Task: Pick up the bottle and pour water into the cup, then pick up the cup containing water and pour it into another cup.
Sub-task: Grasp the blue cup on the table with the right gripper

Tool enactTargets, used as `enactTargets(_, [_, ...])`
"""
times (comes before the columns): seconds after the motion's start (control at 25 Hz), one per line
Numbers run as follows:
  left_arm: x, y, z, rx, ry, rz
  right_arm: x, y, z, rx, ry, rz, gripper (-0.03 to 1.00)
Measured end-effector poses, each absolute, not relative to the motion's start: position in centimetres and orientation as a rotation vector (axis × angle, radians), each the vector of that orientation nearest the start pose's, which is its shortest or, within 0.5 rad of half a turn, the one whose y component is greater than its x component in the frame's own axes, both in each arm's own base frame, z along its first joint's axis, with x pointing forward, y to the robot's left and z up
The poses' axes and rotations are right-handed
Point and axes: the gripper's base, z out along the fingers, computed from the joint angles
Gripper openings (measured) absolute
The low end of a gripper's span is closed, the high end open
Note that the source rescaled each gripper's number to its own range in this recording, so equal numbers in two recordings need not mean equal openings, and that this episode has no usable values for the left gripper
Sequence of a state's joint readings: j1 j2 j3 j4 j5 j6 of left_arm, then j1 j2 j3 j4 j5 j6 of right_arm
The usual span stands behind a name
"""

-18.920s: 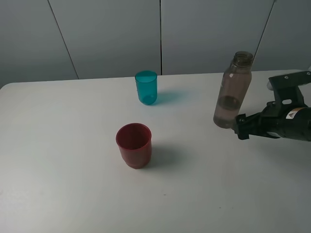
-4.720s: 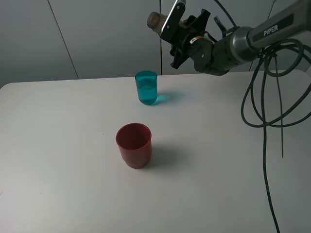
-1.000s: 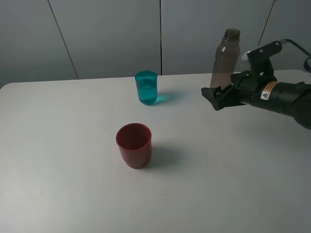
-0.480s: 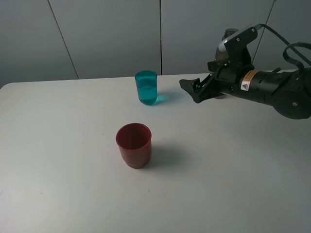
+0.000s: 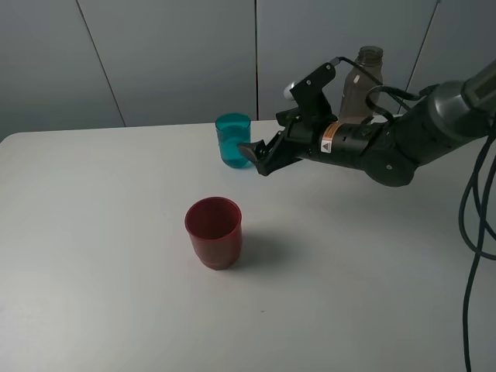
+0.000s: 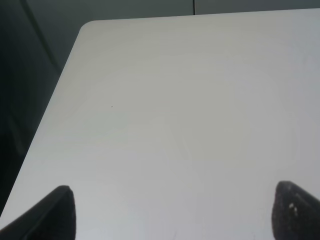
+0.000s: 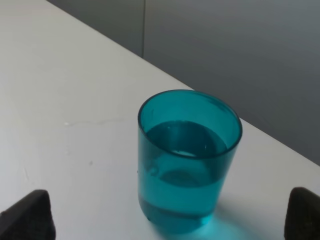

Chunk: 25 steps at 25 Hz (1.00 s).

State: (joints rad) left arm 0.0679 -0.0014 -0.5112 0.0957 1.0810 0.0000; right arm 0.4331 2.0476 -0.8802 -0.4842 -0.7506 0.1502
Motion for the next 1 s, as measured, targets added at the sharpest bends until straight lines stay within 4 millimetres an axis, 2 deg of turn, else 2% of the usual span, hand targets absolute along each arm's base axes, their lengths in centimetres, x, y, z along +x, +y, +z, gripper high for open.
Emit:
enactTargets(0.16, [-0.8, 0.7, 27.9, -0.076, 2.050, 0.157, 34.3, 20.0, 10.1, -0.840, 1.782, 0.472, 0.99])
enactTargets(0.4, [-0.8, 0.7, 27.9, -0.069, 2.051, 0.161, 35.6, 20.8, 9.1, -0.817, 1.789, 0.472, 0.99])
enactTargets(0.76, [-0.8, 0.7, 27.9, -0.069, 2.051, 0.161, 36.2, 20.6, 8.1, -0.758, 1.850, 0.443, 0.99])
enactTargets(1.0, [-0.8, 0.7, 27.9, -0.069, 2.051, 0.161, 36.3, 20.7, 6.0, -0.768, 1.886, 0.442, 0.99])
